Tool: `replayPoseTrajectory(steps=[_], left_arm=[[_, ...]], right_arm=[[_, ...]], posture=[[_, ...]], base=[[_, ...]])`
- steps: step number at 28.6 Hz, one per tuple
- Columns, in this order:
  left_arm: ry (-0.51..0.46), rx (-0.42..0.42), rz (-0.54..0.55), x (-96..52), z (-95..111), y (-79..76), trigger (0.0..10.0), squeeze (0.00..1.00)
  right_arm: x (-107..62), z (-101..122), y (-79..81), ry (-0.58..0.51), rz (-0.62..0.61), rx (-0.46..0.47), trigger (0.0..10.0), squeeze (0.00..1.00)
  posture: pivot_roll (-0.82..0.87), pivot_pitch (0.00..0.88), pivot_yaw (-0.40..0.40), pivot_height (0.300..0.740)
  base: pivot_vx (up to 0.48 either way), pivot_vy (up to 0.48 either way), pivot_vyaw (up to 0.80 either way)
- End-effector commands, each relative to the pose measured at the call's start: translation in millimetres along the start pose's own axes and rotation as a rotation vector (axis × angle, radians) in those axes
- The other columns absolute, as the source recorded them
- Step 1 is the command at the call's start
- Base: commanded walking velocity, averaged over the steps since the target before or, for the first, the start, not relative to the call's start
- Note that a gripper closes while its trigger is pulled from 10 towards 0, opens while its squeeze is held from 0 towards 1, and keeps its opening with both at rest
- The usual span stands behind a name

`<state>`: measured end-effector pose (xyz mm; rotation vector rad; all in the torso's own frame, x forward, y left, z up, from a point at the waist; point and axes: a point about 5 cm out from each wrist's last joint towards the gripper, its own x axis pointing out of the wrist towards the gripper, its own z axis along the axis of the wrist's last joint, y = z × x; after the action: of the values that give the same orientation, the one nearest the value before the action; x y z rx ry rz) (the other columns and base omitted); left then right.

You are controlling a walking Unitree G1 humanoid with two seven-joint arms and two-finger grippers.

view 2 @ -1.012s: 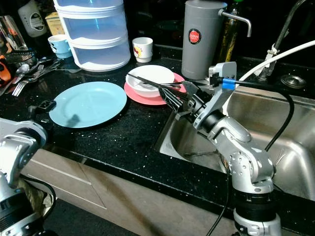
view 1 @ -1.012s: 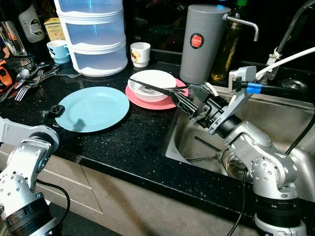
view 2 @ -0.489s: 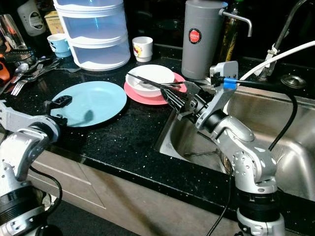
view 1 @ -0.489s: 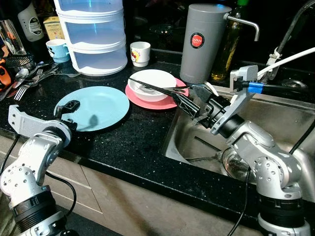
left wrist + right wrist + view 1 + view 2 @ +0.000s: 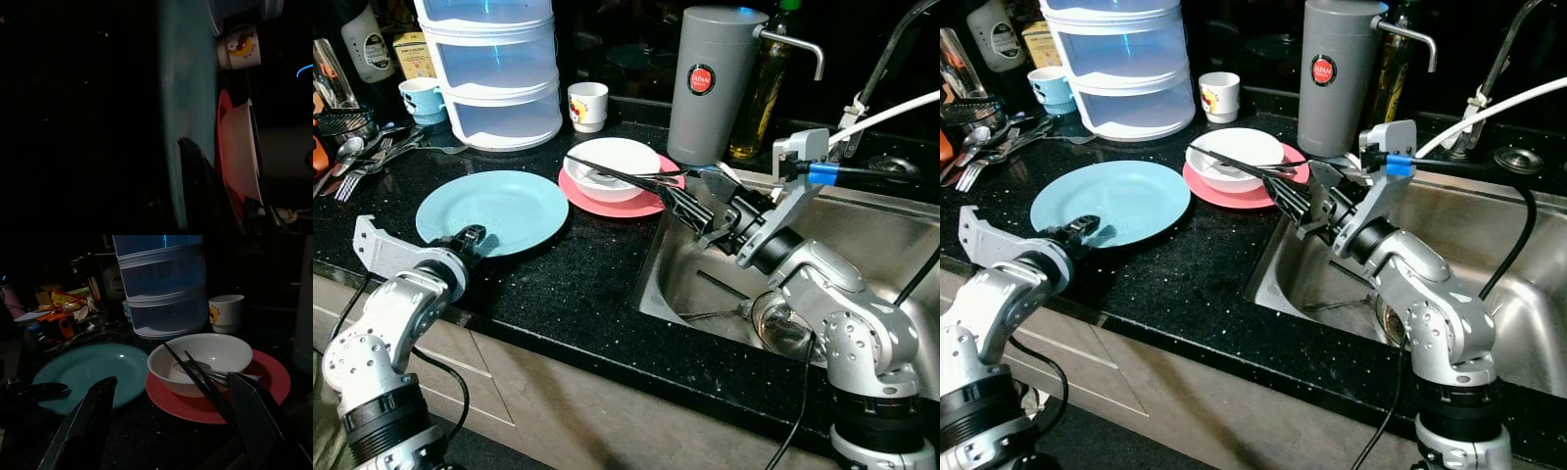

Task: Kitchen organization

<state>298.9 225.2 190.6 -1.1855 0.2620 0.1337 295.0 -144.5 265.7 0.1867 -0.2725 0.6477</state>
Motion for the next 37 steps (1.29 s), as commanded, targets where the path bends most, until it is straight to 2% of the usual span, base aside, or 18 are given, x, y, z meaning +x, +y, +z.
replayPoseTrajectory(steps=[1, 5, 7, 10, 12, 14, 19, 20, 22, 26, 27, 29, 30, 32, 33, 34, 35, 37], left_arm=[[-0.002, 0.0, 0.083, 0.7, 0, 16.3, 0.0, 0.0], [-0.062, 0.049, 0.106, -1.8, 10, 16.0, 0.0, 0.0], [-0.142, 0.123, 0.114, -5.5, 21, 11.1, 0.0, 0.0], [-0.159, 0.14, 0.116, -6.3, 23, 9.8, 0.0, 0.0], [-0.24, 0.216, 0.1, -13.4, 33, 0.4, 0.0, 0.0], [-0.257, 0.241, 0.101, -15.5, 35, -1.2, 0.0, 0.0], [-0.337, 0.322, 0.181, -25.6, 42, 5.3, 0.0, 0.0], [-0.388, 0.357, 0.222, -30.5, 47, 8.2, 0.0, 0.0], [-0.441, 0.384, 0.216, -34.1, 52, 3.4, 0.0, 0.0], [-0.502, 0.365, -0.016, -36.6, 54, -30.8, 0.0, 0.0], [-0.502, 0.365, -0.054, -36.9, 53, -35.8, 1.7, 0.0], [-0.504, 0.36, -0.15, -38.9, 52, -49.4, 1.7, 0.0], [-0.502, 0.372, -0.2, -40.0, 51, -56.7, 3.1, 0.0], [-0.499, 0.392, -0.254, -41.2, 50, -64.3, 3.1, 0.0], [-0.498, 0.394, -0.272, -41.5, 51, -66.0, 7.4, 0.0], [-0.499, 0.395, -0.287, -41.8, 51, -67.2, 8.8, 0.0], [-0.497, 0.398, -0.303, -42.2, 51, -68.4, 10.0, 0.0], [-0.493, 0.405, -0.334, -43.8, 51, -71.5, 10.0, 0.0]], right_arm=[[0.3, 2, -1.8, 0.003, -0.005, -0.015, 10.0, 0.0], [1.3, 0, 1.5, -0.003, 0.008, -0.001, 10.0, 0.0], [1.8, 0, 4.2, -0.013, 0.023, 0.016, 10.0, 0.0], [1.9, 0, 4.8, -0.015, 0.027, 0.02, 10.0, 0.0], [1.3, 0, 7.9, -0.034, 0.041, 0.076, 10.0, 0.0], [1.0, -1, 8.3, -0.036, 0.042, 0.086, 10.0, 0.0], [0.0, 2, 7.6, -0.069, 0.04, 0.141, 10.0, 0.0], [-0.3, 3, 6.5, -0.083, 0.036, 0.165, 10.0, 0.0], [0.0, 4, 4.9, -0.093, 0.027, 0.186, 10.0, 0.0], [-0.1, 1, 3.1, -0.084, 0.017, 0.2, 10.0, 0.0], [-0.2, 1, 3.1, -0.082, 0.017, 0.201, 10.0, 0.0], [-0.6, 1, 2.7, -0.086, 0.014, 0.203, 10.0, 0.0], [-1.0, 2, 1.7, -0.093, 0.007, 0.208, 10.0, 0.0], [-1.5, 3, 0.3, -0.102, -0.002, 0.214, 10.0, 0.0], [-1.5, 4, -0.4, -0.104, -0.005, 0.218, 10.0, 0.0], [-1.6, 4, -0.9, -0.106, -0.007, 0.221, 10.0, 0.0], [-1.9, 5, -1.2, -0.108, -0.008, 0.223, 10.0, 0.0], [-2.6, 5, -1.6, -0.109, -0.009, 0.224, 10.0, 0.0]], posture=[[0.01, 0.0, 0.0, 0.74], [0.02, 0.0, 0.004, 0.74], [0.02, 0.0, 0.003, 0.74], [0.02, 0.0, 0.003, 0.74], [0.03, 0.0, 0.001, 0.74], [0.03, 0.0, 0.001, 0.74], [0.04, 0.0, 0.0, 0.74], [0.04, 0.0, 0.001, 0.74], [0.04, 0.0, 0.001, 0.74], [0.04, 0.0, 0.004, 0.74], [0.04, 0.0, 0.004, 0.74], [0.04, 0.0, 0.004, 0.74], [0.04, 0.0, 0.009, 0.74], [0.04, 0.0, 0.009, 0.74], [0.03, 0.0, 0.014, 0.74], [0.03, 0.0, 0.015, 0.74], [0.03, 0.0, 0.014, 0.74], [0.03, 0.0, 0.013, 0.74]], base=[[0.0, 0.0, 0.0], [0.0, 0.0, 0.0], [0.0, 0.0, 0.0], [0.0, 0.0, 0.0], [0.0, 0.0, 0.0], [0.0, 0.0, 0.0], [0.0, 0.0, 0.0], [0.0, 0.0, 0.0], [0.0, 0.0, 0.0], [0.0, 0.0, -0.4], [0.0, 0.0, -0.8], [0.0, 0.0, -0.8], [0.0, 0.0, -0.8], [0.0, 0.0, -0.8], [0.0, 0.0, -0.8], [0.0, 0.0, -0.8], [0.0, 0.0, -0.8], [0.0, 0.0, -0.8]])
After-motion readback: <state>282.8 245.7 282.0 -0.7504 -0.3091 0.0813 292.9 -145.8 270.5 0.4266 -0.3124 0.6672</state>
